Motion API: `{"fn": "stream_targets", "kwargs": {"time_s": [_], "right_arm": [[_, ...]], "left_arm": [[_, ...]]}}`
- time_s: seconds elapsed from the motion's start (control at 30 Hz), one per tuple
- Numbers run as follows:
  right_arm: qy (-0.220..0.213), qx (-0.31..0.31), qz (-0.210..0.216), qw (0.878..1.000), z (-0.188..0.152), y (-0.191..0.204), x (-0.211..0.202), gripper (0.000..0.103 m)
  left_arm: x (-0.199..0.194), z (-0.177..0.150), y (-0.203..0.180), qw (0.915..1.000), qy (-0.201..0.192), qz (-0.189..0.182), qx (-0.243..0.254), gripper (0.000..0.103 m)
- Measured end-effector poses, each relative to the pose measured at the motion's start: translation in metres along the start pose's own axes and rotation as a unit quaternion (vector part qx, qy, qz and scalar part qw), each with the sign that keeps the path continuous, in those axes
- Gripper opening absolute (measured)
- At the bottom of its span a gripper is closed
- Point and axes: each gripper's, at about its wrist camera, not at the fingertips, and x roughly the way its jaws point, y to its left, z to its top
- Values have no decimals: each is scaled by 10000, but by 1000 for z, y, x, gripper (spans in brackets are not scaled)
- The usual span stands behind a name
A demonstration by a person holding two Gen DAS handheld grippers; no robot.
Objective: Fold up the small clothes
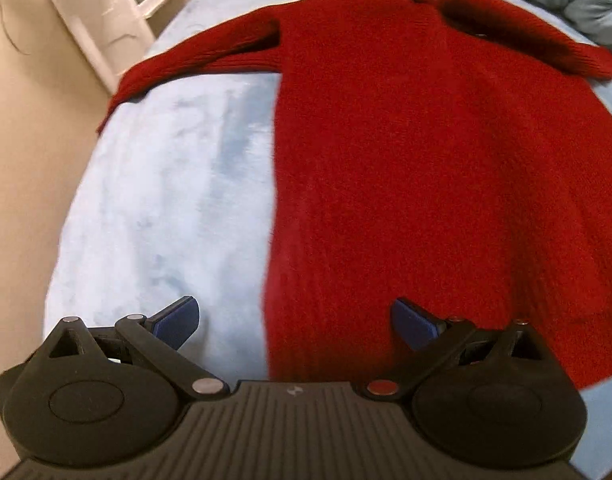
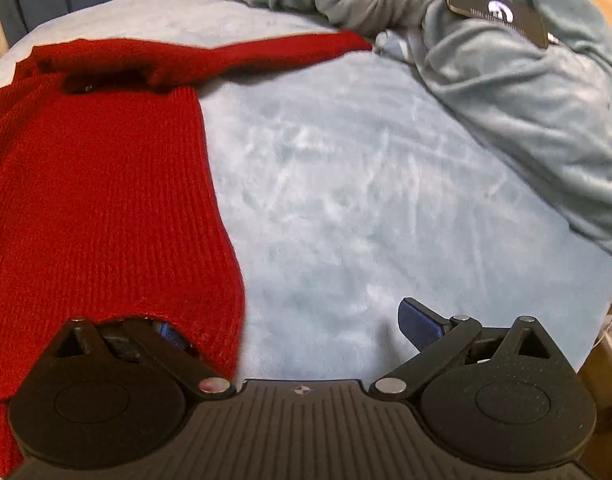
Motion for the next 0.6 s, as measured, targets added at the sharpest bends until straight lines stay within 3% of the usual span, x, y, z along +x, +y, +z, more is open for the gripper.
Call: {"fn": "stream_targets", "kwargs": {"time_s": [0.37, 0.6], "right_arm": [[113, 132, 160, 9997, -1, -4, 6, 100], [178, 165, 219, 9995, -1, -7, 10, 100]], "left_arm": [[22, 32, -1, 9973, -103, 456, 573, 103], [22, 35, -4, 9958, -89, 547, 735, 103]]}}
